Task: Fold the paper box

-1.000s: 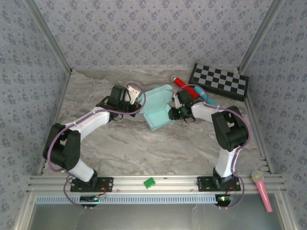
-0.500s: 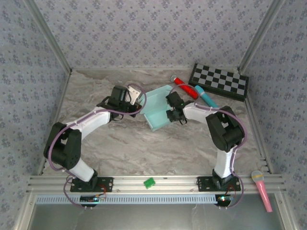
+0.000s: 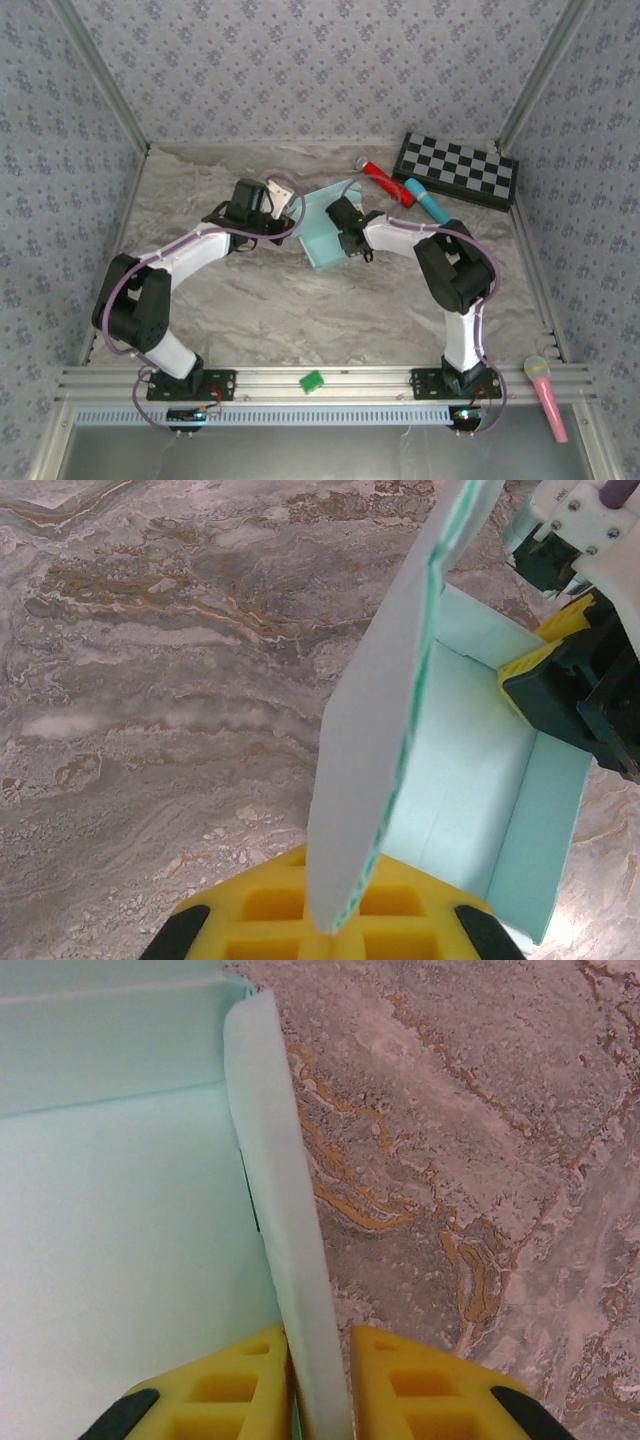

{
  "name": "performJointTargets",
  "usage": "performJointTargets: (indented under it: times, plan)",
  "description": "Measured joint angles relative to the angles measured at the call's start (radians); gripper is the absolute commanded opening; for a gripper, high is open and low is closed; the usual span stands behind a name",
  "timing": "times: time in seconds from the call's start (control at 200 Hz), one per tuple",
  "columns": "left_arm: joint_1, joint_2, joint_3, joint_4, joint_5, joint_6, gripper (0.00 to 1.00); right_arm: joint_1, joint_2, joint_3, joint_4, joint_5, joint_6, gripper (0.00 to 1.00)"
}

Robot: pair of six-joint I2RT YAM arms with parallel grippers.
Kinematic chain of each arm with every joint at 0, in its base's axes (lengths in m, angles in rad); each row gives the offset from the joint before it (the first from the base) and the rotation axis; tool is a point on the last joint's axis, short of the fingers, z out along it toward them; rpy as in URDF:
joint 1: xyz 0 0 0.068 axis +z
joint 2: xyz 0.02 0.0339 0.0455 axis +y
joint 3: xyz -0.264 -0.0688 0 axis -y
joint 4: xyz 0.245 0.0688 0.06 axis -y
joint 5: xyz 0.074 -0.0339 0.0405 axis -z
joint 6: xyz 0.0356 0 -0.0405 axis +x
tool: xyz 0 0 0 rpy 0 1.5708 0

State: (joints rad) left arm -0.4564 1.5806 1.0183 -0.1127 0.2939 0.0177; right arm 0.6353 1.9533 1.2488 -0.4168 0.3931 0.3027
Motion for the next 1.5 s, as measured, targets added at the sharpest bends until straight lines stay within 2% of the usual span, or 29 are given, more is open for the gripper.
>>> performJointTargets:
  times: [0.165, 0.48, 0.595, 1.079, 1.294, 1.499]
  plan:
    - [0.001, 0.0, 0.0, 0.002, 0.0, 0.005, 0.0, -0.005, -0.008, -0.007, 0.011, -0.028, 0.007, 0.22]
    - [-0.002, -0.001, -0.016, 0.031, 0.005, 0.049, 0.0, -0.03, -0.078, -0.042, 0.025, -0.095, 0.038, 0.44]
    - [-0.012, -0.003, -0.029, 0.047, 0.005, 0.067, 0.0, -0.04, -0.109, -0.042, 0.037, -0.107, 0.049, 0.46]
    - [-0.018, -0.018, -0.047, 0.062, 0.004, 0.088, 0.0, -0.109, -0.076, -0.041, 0.134, -0.207, 0.022, 0.46]
    - [-0.018, -0.018, -0.047, 0.062, 0.005, 0.09, 0.0, -0.109, -0.027, -0.026, 0.148, -0.214, -0.001, 0.37]
    - [-0.019, -0.018, -0.047, 0.063, 0.004, 0.091, 0.0, -0.095, -0.003, -0.002, 0.142, -0.168, -0.016, 0.27]
